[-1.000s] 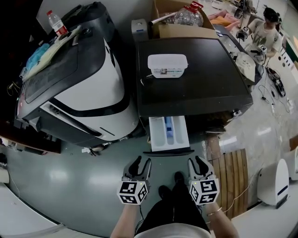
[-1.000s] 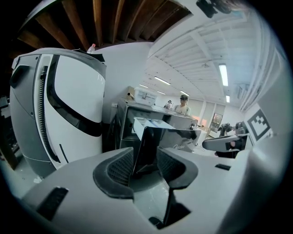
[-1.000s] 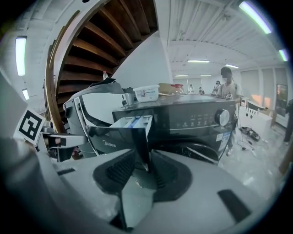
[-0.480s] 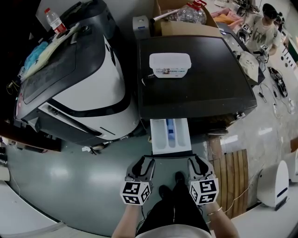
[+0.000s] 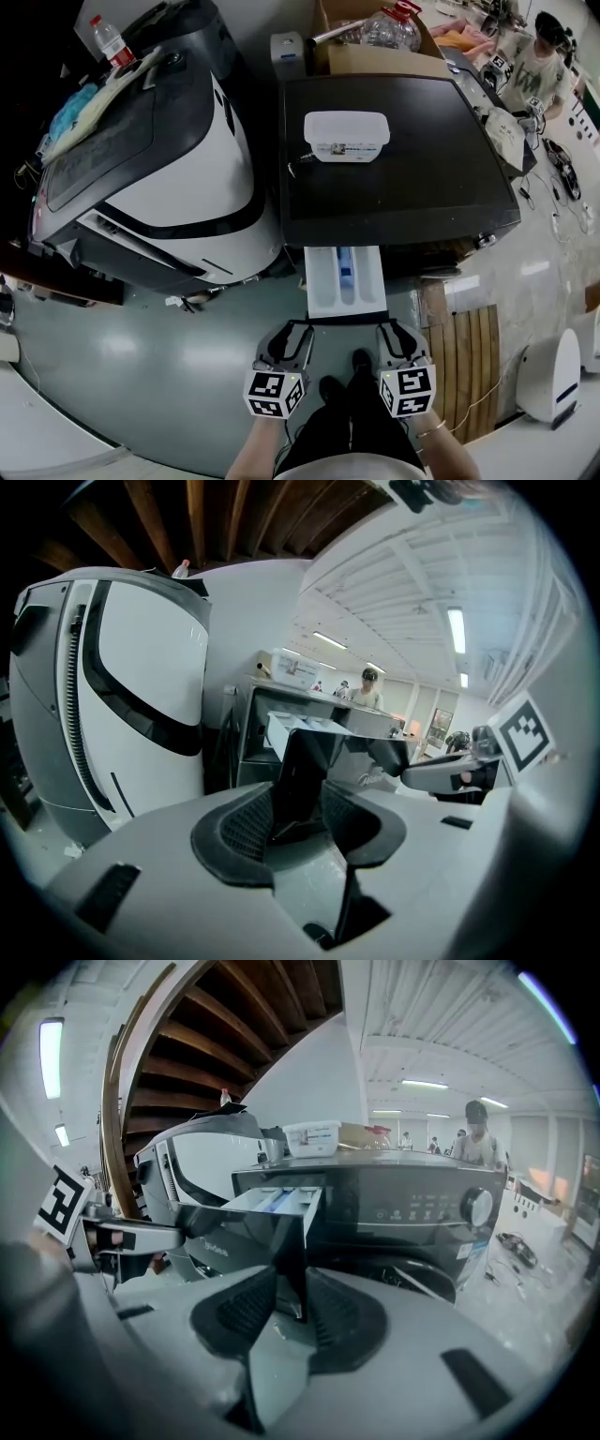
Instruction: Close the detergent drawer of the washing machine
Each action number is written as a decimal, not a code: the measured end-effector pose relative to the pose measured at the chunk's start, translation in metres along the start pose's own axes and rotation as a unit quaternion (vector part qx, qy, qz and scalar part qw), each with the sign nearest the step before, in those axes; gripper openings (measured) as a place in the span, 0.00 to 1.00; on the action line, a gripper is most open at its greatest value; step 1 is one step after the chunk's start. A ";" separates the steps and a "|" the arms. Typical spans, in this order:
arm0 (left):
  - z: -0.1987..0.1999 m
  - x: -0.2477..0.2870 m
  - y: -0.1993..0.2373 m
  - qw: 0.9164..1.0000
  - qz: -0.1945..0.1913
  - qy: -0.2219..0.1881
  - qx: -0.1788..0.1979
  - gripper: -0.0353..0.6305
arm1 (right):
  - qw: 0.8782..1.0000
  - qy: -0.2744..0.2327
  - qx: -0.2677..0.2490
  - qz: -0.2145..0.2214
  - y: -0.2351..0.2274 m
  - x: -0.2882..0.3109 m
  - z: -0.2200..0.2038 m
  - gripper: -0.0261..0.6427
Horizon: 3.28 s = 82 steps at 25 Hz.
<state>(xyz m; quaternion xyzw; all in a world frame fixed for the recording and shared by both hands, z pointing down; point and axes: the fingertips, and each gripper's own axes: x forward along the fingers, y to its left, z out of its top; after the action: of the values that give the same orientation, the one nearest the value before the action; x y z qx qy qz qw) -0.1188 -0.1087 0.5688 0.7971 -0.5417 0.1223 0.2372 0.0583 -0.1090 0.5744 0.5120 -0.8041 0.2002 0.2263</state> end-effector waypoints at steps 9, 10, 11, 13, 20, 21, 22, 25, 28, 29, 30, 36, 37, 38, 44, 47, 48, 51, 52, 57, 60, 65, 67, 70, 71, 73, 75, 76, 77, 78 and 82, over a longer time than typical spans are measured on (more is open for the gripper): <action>0.001 0.001 -0.001 1.000 0.005 0.001 -0.005 0.28 | 1.000 0.003 -0.002 0.001 -0.001 0.001 0.002 0.19; 0.001 0.001 0.000 1.000 0.006 0.001 -0.006 0.28 | 1.000 0.003 -0.001 0.000 -0.001 0.002 0.002 0.19; 0.001 0.002 0.000 1.000 0.007 0.002 -0.006 0.28 | 1.000 0.003 -0.001 0.000 -0.001 0.002 0.002 0.19; 0.002 0.002 0.000 1.000 0.011 0.001 -0.007 0.28 | 1.000 0.003 -0.001 0.001 -0.002 0.003 0.003 0.19; 0.008 0.011 0.005 1.000 0.021 -0.003 -0.007 0.28 | 1.000 0.000 -0.004 0.002 -0.005 0.012 0.010 0.19; 0.009 0.012 0.006 1.000 0.022 -0.003 -0.007 0.28 | 1.000 0.000 -0.004 0.002 -0.005 0.013 0.011 0.19; 0.011 0.014 0.007 1.000 0.024 -0.004 -0.006 0.28 | 1.000 -0.001 -0.004 0.002 -0.006 0.015 0.013 0.19; 0.015 0.019 0.009 1.000 0.029 -0.006 -0.006 0.28 | 1.000 -0.002 -0.004 0.003 -0.008 0.020 0.018 0.19; 0.019 0.024 0.011 0.999 0.032 -0.007 -0.007 0.28 | 1.000 -0.001 -0.005 0.003 -0.011 0.025 0.021 0.19; 0.020 0.025 0.012 0.999 0.033 -0.007 -0.008 0.28 | 1.000 -0.001 -0.005 0.004 -0.011 0.026 0.023 0.19; 0.021 0.026 0.013 0.999 0.034 -0.008 -0.008 0.28 | 1.000 -0.001 -0.004 0.004 -0.012 0.027 0.024 0.19; 0.027 0.035 0.017 0.999 0.037 -0.010 -0.011 0.27 | 1.000 -0.002 -0.005 0.004 -0.015 0.036 0.030 0.19; 0.028 0.036 0.018 0.999 0.037 -0.011 -0.010 0.27 | 1.000 -0.002 -0.005 0.004 -0.016 0.038 0.031 0.19; 0.029 0.038 0.019 0.999 0.037 -0.011 -0.009 0.27 | 1.000 -0.003 -0.005 0.004 -0.016 0.040 0.033 0.19; 0.036 0.046 0.023 0.999 0.040 -0.012 -0.011 0.27 | 1.000 0.000 -0.005 0.003 -0.019 0.048 0.040 0.19; 0.038 0.049 0.025 0.999 0.039 -0.012 -0.012 0.27 | 1.000 0.001 -0.004 0.004 -0.020 0.051 0.043 0.19; 0.039 0.050 0.026 0.999 0.039 -0.012 -0.013 0.27 | 1.000 0.000 -0.002 0.004 -0.020 0.052 0.044 0.19; 0.041 0.054 0.028 0.999 0.041 -0.012 -0.015 0.27 | 1.000 -0.001 0.001 0.002 -0.021 0.056 0.047 0.19; 0.042 0.055 0.029 0.999 0.043 -0.012 -0.015 0.27 | 1.000 -0.001 0.001 0.002 -0.022 0.058 0.048 0.19; 0.047 0.063 0.032 0.999 0.046 -0.016 -0.017 0.27 | 1.000 -0.001 -0.002 0.002 -0.026 0.065 0.054 0.19; 0.050 0.065 0.033 0.999 0.047 -0.017 -0.017 0.27 | 1.000 -0.002 -0.004 0.002 -0.027 0.067 0.056 0.19; 0.053 0.070 0.036 0.998 0.051 -0.019 -0.019 0.27 | 1.000 -0.002 -0.002 0.002 -0.029 0.072 0.060 0.19; 0.055 0.073 0.037 0.998 0.053 -0.018 -0.021 0.27 | 1.000 -0.002 -0.003 0.001 -0.030 0.075 0.063 0.19; 0.058 0.078 0.040 0.998 0.053 -0.017 -0.026 0.27 | 1.000 -0.001 -0.004 -0.001 -0.032 0.080 0.067 0.19; 0.059 0.080 0.041 0.998 0.053 -0.016 -0.027 0.27 | 1.000 -0.001 -0.004 -0.002 -0.033 0.082 0.068 0.19; 0.061 0.083 0.042 0.998 0.054 -0.016 -0.029 0.27 | 1.000 -0.001 -0.005 -0.003 -0.034 0.084 0.070 0.19; 0.063 0.084 0.044 0.998 0.056 -0.016 -0.030 0.27 | 1.000 0.000 -0.006 -0.003 -0.034 0.087 0.072 0.19; 0.064 0.085 0.045 0.998 0.057 -0.017 -0.030 0.27 | 1.000 0.000 -0.007 -0.003 -0.034 0.088 0.073 0.19; 0.064 0.086 0.045 0.998 0.057 -0.017 -0.031 0.27 | 1.000 0.000 -0.007 -0.003 -0.035 0.089 0.074 0.19; 0.065 0.087 0.046 0.998 0.058 -0.018 -0.031 0.27 | 1.000 0.000 -0.007 -0.003 -0.035 0.090 0.075 0.19; 0.069 0.091 0.048 0.998 0.059 -0.019 -0.032 0.26 | 1.000 -0.001 -0.005 -0.005 -0.037 0.094 0.078 0.19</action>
<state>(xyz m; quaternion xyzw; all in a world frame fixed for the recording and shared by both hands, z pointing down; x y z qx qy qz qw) -0.1324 -0.2319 0.5631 0.7579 -0.5960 0.1033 0.2444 0.0441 -0.2360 0.5675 0.5147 -0.8030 0.1945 0.2291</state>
